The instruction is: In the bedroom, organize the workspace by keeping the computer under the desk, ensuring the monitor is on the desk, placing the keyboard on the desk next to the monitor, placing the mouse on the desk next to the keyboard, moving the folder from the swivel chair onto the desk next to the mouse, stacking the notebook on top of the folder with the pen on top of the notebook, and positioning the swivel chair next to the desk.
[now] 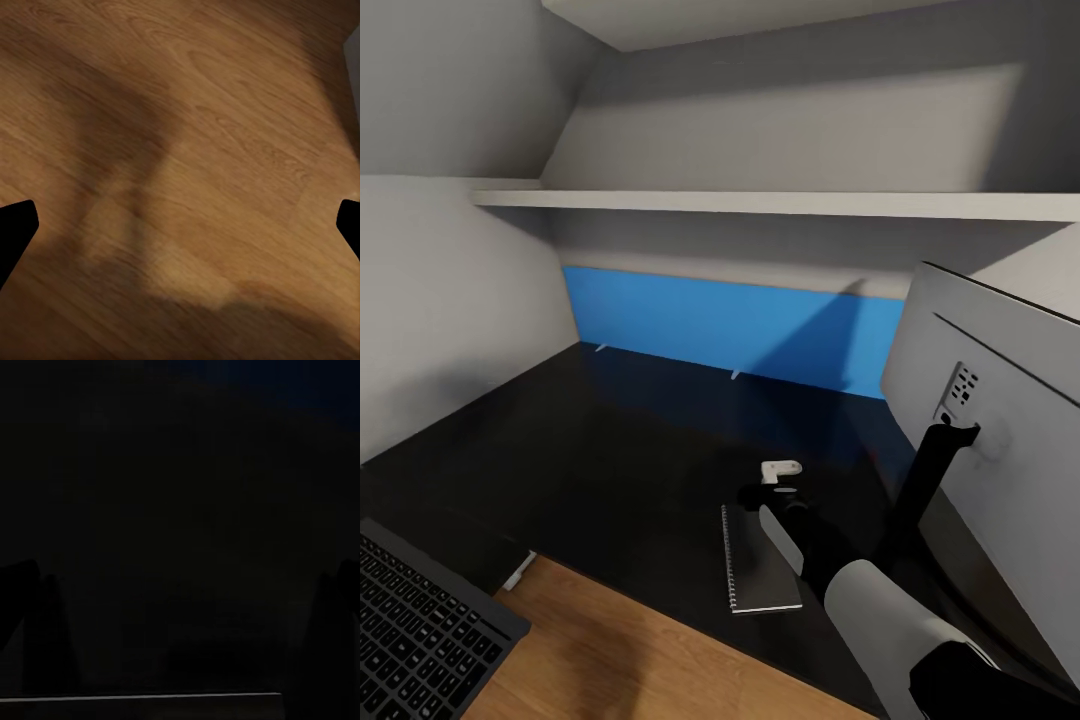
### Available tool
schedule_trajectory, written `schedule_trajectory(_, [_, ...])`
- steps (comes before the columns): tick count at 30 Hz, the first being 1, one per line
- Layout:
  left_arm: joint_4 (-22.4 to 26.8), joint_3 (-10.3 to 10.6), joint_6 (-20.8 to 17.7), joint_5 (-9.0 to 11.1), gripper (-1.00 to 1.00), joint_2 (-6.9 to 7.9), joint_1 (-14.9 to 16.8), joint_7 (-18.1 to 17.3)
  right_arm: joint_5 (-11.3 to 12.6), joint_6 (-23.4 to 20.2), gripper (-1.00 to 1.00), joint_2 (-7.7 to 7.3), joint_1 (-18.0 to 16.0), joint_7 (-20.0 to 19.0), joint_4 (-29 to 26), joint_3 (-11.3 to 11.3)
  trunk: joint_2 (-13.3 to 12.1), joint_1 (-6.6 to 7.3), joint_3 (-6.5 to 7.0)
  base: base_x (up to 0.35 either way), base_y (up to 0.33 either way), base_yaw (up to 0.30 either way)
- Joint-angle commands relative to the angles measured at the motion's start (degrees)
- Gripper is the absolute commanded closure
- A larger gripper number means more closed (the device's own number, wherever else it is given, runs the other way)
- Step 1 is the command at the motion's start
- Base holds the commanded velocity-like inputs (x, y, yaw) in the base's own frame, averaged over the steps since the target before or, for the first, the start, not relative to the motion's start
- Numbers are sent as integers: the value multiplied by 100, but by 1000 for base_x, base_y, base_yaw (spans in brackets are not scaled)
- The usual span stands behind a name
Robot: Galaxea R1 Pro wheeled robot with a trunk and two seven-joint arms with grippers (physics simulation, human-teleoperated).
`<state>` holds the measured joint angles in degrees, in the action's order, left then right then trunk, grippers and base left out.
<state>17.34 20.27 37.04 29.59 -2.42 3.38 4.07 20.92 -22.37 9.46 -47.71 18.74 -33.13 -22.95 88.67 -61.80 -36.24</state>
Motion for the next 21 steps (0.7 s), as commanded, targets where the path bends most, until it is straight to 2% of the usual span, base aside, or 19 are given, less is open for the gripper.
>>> schedule_trajectory(1, [0,46,23,20,-100,3,5,42,96,-31,-100,-6,-2,49,224,-34,2,0,-6,0,0,0])
schedule_trajectory(8, [-2,40,23,20,-100,4,5,41,97,-31,-100,-6,-3,51,243,-34,2,0,-6,-26,0,0])
schedule_trajectory(15, [-3,38,23,20,-100,6,5,41,97,-31,-100,1,-4,51,251,-40,2,0,-6,-194,0,0])
schedule_trajectory(21, [-3,38,23,20,-100,7,5,41,97,-25,-100,13,-3,46,291,-42,2,0,-6,-77,0,0])
